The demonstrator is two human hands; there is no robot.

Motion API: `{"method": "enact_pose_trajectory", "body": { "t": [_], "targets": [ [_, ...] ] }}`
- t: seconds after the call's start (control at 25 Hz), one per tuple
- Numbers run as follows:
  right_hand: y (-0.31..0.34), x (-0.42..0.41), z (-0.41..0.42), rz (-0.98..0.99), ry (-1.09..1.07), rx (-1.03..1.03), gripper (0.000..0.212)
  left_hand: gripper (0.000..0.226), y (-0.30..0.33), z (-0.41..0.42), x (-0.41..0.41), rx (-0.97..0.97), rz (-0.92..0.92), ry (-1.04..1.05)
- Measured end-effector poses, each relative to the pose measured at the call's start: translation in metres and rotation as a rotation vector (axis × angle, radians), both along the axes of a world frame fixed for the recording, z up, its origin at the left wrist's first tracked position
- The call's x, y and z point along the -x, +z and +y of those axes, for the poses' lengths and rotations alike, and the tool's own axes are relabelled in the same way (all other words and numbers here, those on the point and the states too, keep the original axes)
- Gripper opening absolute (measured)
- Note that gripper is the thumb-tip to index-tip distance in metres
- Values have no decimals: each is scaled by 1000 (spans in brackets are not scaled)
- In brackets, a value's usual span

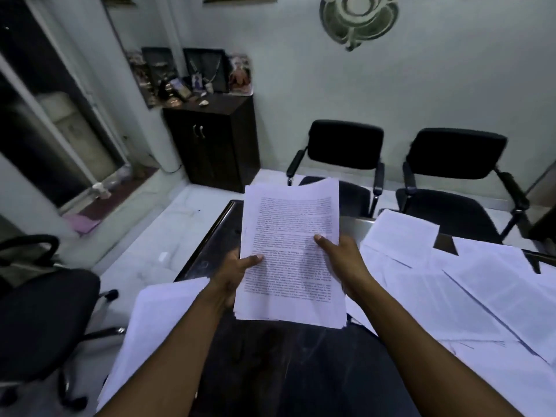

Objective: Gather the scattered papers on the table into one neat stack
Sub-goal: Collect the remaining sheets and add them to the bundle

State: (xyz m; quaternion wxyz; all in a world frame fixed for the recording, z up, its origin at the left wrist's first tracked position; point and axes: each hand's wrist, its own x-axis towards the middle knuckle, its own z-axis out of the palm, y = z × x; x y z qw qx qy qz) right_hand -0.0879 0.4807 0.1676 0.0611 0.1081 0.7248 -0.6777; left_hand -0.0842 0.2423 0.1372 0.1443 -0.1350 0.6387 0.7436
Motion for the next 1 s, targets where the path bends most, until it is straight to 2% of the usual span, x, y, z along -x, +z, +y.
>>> {"method": "enact_pose_trajectory", "body": {
  "t": [0.28, 0.4, 0.64, 0.76, 0.84, 0.88, 1.0],
  "targets": [
    [-84, -5, -118, -129, 260, -157, 34, 25, -64, -95, -50, 157, -117, 239],
    [-124, -8, -175, -221, 364, -156, 41, 25, -99, -152, -71, 246, -206, 296],
    [-174, -22, -271, -484, 362, -143, 27, 26, -155, -249, -92, 432, -281, 238],
    [-182, -27, -297, -540, 362, -250, 22, 8, -173, -283, -94, 599, -329, 165],
    [-187, -29, -306, -552, 361, -341, 23, 18, -181, -297, -95, 758, -348, 176],
    [-188, -30, -306, -548, 364, -388, 23, 16, -181, -301, -96, 822, -366, 202],
    [-193, -27, -301, -490, 355, -564, 25, 24, -177, -307, -95, 944, -349, 270]
  ]
}}
